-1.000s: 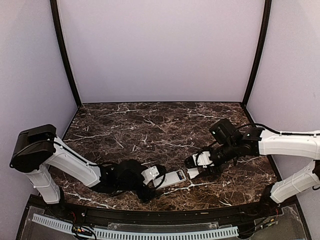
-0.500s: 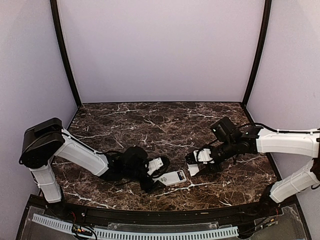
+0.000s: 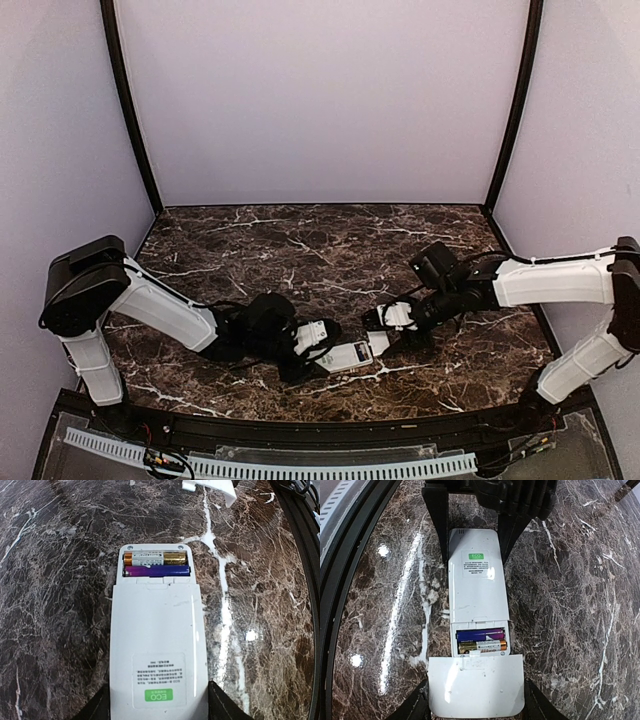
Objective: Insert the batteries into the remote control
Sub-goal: Hold the remote control without the battery cover at the center of the board, then place the battery cover on the remote control without the battery cover.
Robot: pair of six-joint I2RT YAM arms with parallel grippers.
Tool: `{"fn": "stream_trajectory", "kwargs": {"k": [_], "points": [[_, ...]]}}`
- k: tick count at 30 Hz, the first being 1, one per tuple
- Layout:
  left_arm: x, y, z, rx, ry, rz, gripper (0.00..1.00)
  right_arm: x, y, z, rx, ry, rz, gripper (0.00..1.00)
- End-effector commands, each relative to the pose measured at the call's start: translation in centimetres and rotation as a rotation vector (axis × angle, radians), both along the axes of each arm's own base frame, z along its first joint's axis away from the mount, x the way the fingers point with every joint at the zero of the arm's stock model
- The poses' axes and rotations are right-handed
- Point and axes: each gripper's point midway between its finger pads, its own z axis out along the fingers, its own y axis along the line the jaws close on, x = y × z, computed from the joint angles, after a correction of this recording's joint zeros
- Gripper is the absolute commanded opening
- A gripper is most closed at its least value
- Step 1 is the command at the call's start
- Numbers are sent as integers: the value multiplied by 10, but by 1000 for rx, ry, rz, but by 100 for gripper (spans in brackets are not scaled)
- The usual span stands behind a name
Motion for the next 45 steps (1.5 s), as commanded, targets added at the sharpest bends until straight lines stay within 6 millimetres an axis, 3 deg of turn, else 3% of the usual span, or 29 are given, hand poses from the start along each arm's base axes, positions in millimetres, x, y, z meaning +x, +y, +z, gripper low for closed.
{"fn": "stream_trajectory", "kwargs": {"k": [1, 5, 10, 16, 25, 34, 41, 45], "points": [[-24, 30, -39, 151, 76, -63, 56, 3, 13, -7, 40, 45, -7, 32], [-25, 28, -36, 151, 83, -79, 59, 9, 18, -19, -3, 66, -12, 32], [-23, 26, -28, 152, 95, -60, 79, 11, 20, -23, -21, 81, -14, 31], [-20, 29, -25, 150, 101, -13, 84, 9, 21, -26, -39, 93, 3, 32], [-19, 42, -22, 128, 98, 61, 84, 11, 31, -27, -59, 108, 68, 32], [-20, 44, -25, 119, 91, 63, 82, 3, 26, -37, -98, 132, 89, 33], [-17, 40, -34, 129, 76, 47, 74, 5, 26, -42, -112, 129, 73, 33], [-17, 39, -37, 128, 69, 33, 62, 5, 25, -45, -122, 133, 70, 33]]}}
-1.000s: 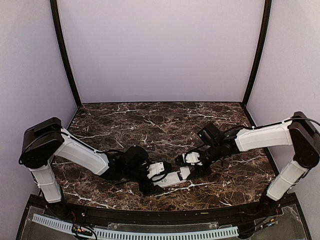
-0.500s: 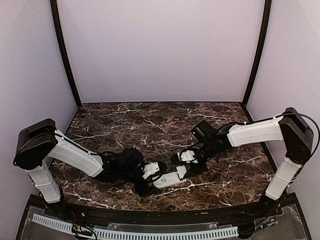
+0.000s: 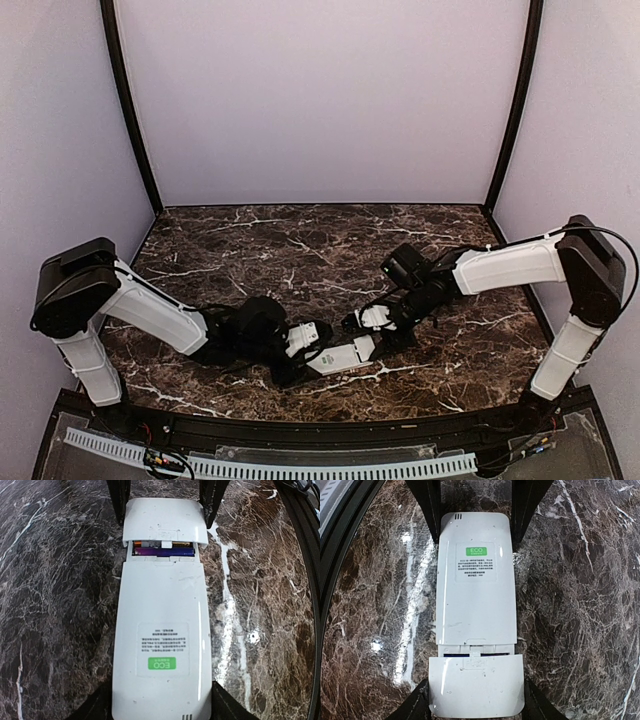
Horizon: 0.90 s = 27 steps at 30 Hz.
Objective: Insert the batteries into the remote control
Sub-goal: Place the battery cover on the remote control without the battery cover.
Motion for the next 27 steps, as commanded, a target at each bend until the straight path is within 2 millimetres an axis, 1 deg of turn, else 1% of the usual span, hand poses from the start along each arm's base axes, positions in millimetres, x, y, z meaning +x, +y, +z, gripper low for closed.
{"fn": "stream_trajectory", "kwargs": {"k": [1, 5, 10, 12, 13, 17, 19, 21, 23, 27], "points": [[-14, 22, -35, 120, 70, -7, 57, -3, -1, -8, -25, 15, 4, 33], [-17, 26, -32, 142, 76, -21, 47, -2, 1, -6, -23, 20, -1, 33], [-12, 40, -31, 213, 48, 13, 44, -1, 5, -1, -12, 28, -11, 32], [-10, 40, -23, 198, 32, 24, 44, -1, 7, 1, -4, 30, -9, 32], [-8, 42, -23, 194, 28, 34, 44, -1, 8, 3, -1, 34, -10, 32], [12, 47, -15, 162, -39, 105, 44, 11, 12, 21, 64, 34, -22, 32], [22, 48, -13, 158, -61, 139, 44, 20, 12, 24, 81, 18, -11, 32], [28, 48, -14, 156, -73, 155, 44, 26, 11, 19, 66, 12, 9, 33], [30, 49, -17, 157, -69, 163, 44, 30, 14, 15, 56, 23, 21, 33], [27, 52, -21, 158, -48, 175, 43, 26, 18, 6, 24, 63, 45, 33]]}}
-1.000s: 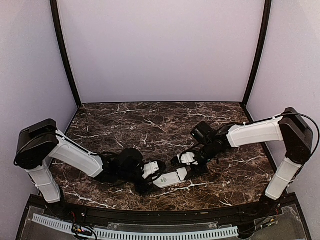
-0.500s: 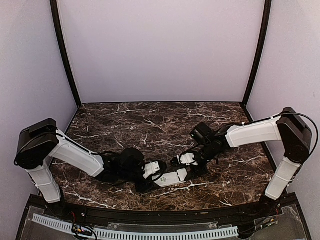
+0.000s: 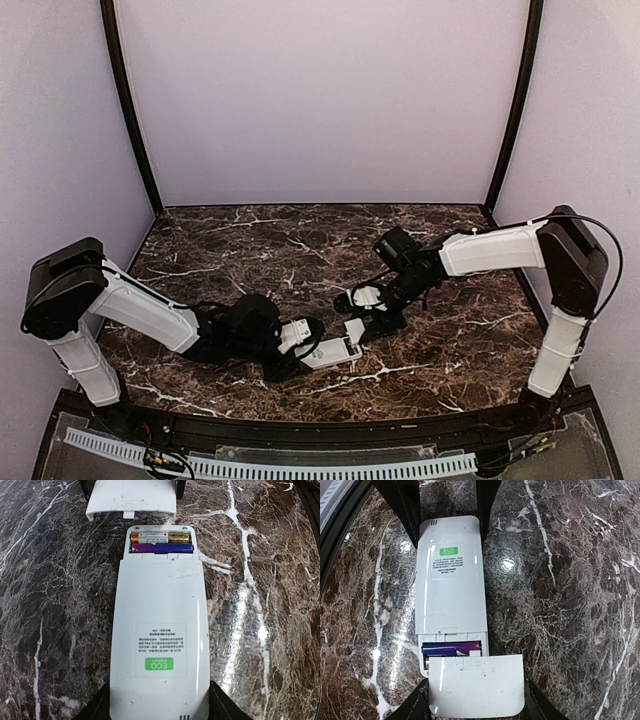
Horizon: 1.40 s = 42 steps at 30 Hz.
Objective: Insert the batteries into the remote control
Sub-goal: Place the battery cover on the remote control without the battery cover.
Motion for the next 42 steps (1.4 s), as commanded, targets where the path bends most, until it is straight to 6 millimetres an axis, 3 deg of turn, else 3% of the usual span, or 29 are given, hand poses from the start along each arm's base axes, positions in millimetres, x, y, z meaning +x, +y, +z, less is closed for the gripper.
{"fn": "stream_trajectory", "kwargs": {"k": [1, 6, 11, 21, 26, 42], "points": [[9, 32, -24, 97, 3, 103, 43, -11, 2, -10, -29, 48, 56, 33], [8, 34, -23, 93, 6, 108, 43, -14, 3, -8, -22, 35, 71, 33], [8, 33, -25, 98, 10, 104, 43, -18, 6, -19, -65, 31, 85, 33], [8, 33, -24, 95, 11, 101, 44, -2, 22, -15, -39, -9, 61, 33], [7, 33, -24, 91, 10, 100, 44, -3, 11, -29, -90, -23, 79, 34], [7, 33, -24, 95, 10, 100, 44, -15, 0, -35, -133, 48, 55, 37]]}}
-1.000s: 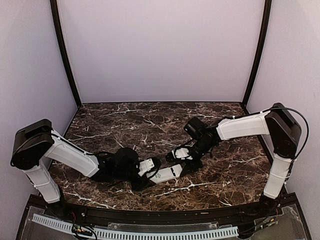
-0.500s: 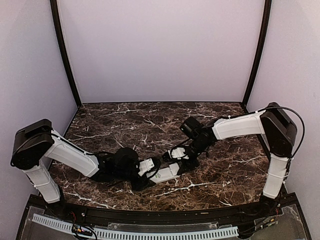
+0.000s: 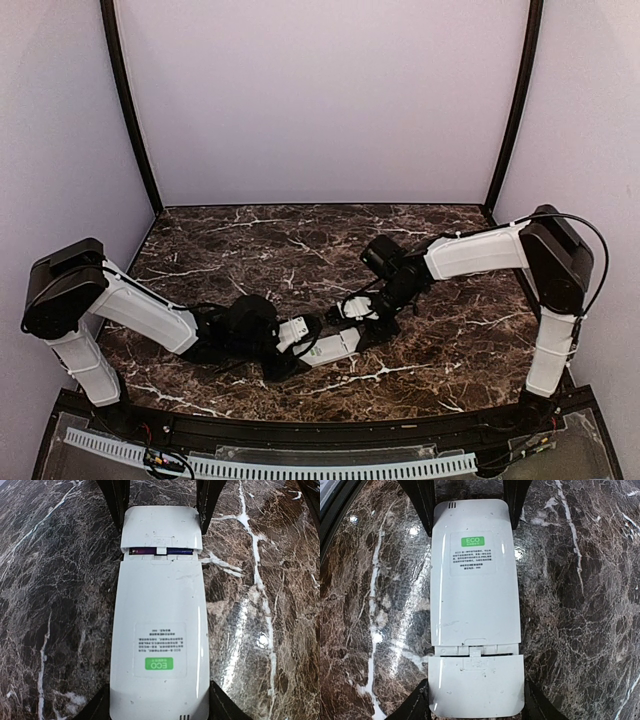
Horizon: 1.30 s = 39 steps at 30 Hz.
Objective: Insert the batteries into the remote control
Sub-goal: Place the battery cover on the remote control without the battery cover.
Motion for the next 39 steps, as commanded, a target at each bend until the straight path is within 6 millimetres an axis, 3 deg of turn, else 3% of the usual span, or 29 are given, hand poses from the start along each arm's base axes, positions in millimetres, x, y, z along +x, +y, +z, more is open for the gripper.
{"fn": "stream_trajectory", "kwargs": {"k": [1, 6, 18, 32, 36, 39], "points": [[2, 28, -24, 114, 19, 56, 44, -6, -8, -10, -52, 41, -23, 37], [2, 28, -24, 113, 20, 57, 44, 1, -3, -13, -55, 38, -30, 38], [2, 29, -24, 116, 20, 56, 44, 3, -11, -21, -97, 18, -33, 43], [1, 28, -25, 116, 24, 50, 44, 11, -15, -14, -85, -28, -44, 42], [1, 27, -26, 118, 27, 45, 51, 10, -13, -13, -72, -28, -36, 43], [0, 26, -28, 124, 33, 40, 61, 12, -10, -13, -64, -21, -37, 46]]}}
